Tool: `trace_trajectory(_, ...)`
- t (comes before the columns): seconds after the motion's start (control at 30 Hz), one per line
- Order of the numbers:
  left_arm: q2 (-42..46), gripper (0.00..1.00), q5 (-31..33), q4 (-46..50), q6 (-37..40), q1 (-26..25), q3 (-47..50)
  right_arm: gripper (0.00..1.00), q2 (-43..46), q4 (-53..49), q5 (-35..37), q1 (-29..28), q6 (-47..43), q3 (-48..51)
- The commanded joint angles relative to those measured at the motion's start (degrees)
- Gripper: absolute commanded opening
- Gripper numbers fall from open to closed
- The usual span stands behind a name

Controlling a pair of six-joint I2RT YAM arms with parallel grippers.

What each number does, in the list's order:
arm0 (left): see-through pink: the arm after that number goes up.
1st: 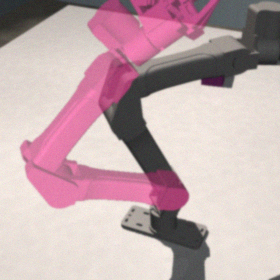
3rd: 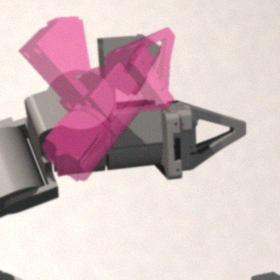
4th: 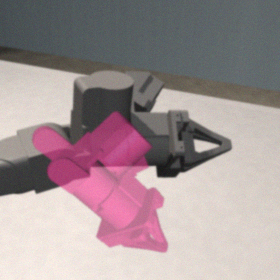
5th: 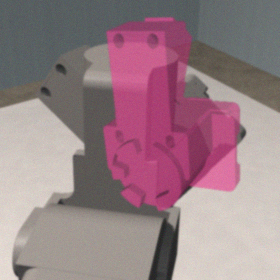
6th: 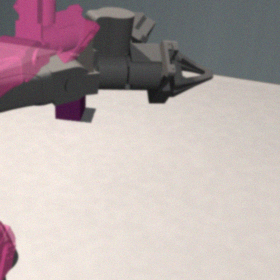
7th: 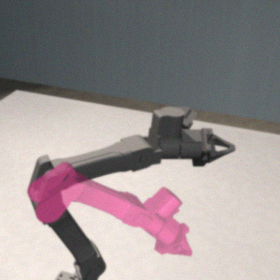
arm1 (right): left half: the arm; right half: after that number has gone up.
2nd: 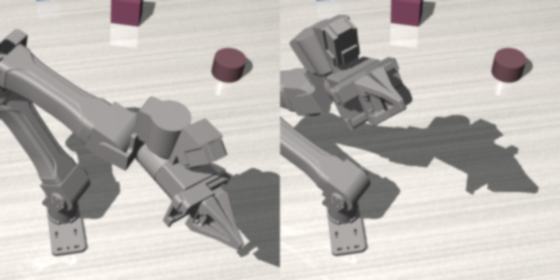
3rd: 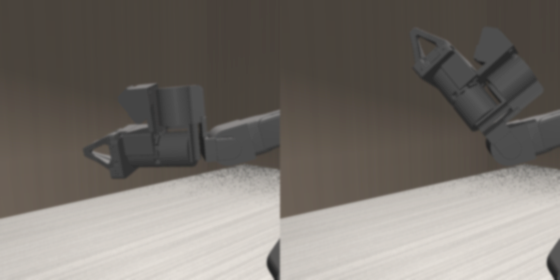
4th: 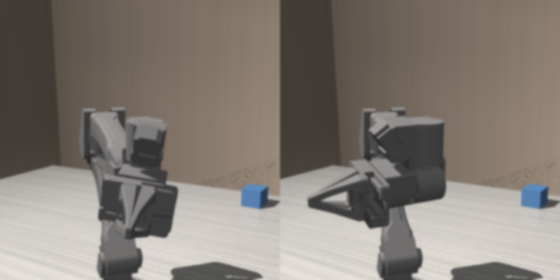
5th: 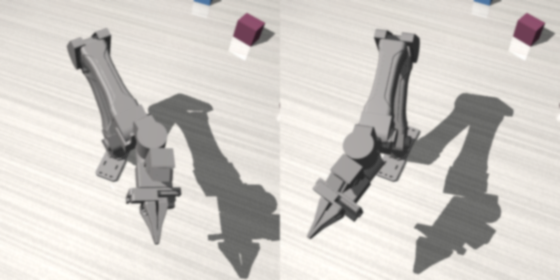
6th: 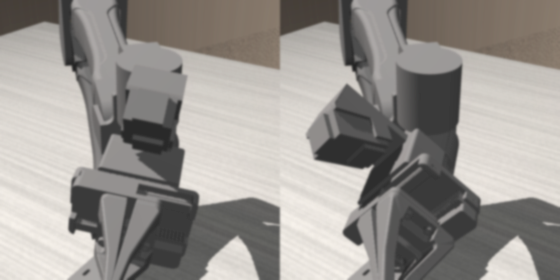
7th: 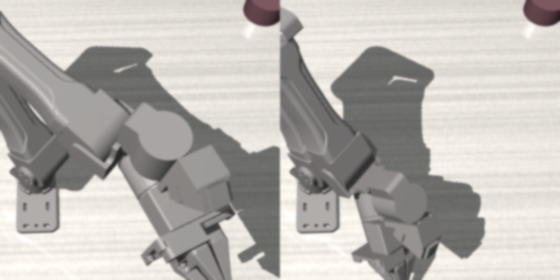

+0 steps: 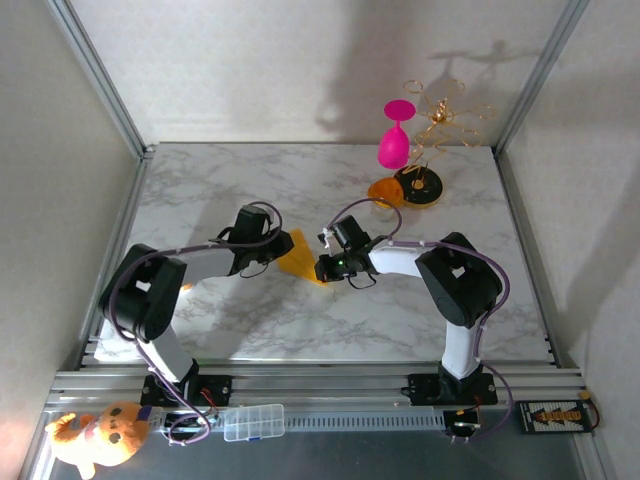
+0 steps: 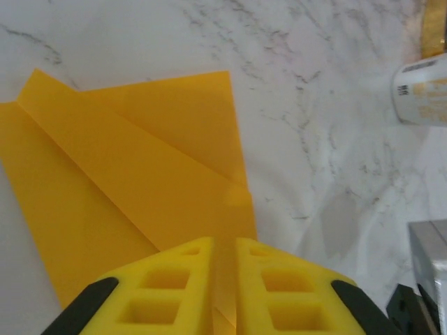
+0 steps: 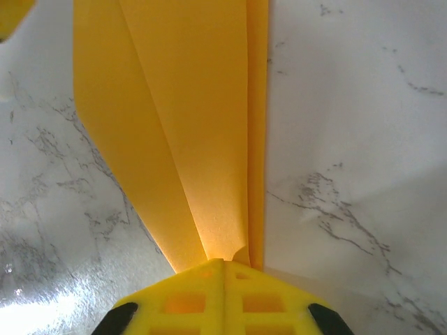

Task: Fold a paper plane with a square sheet of paper (pick it up from the middle)
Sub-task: Fourth fold the wing at the center of the table.

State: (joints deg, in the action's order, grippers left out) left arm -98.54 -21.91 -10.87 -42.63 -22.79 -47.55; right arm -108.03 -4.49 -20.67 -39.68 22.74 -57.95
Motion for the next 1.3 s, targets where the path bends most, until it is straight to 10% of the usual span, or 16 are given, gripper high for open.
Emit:
trace_trajectory(0.0, -2.07, 0.13, 2.20, -2.28, -1.34, -0.33, -2.19, 0.04, -3.16, -12.45, 5.74, 0.14, 0.54, 3.46)
trace_trajectory(0.67, -9.36, 0.06, 7.03, 1.73, -0.40, -0.31, -3.19, 0.06, 3.47, -7.94, -3.38, 0.14, -2.86, -4.13)
trace_trajectory(1.27, -10.53, 0.04, 8.00, 5.37, 0.10, -0.32, -4.22, 0.04, -8.09, -8.18, -1.42, 0.16, -2.10, -13.59)
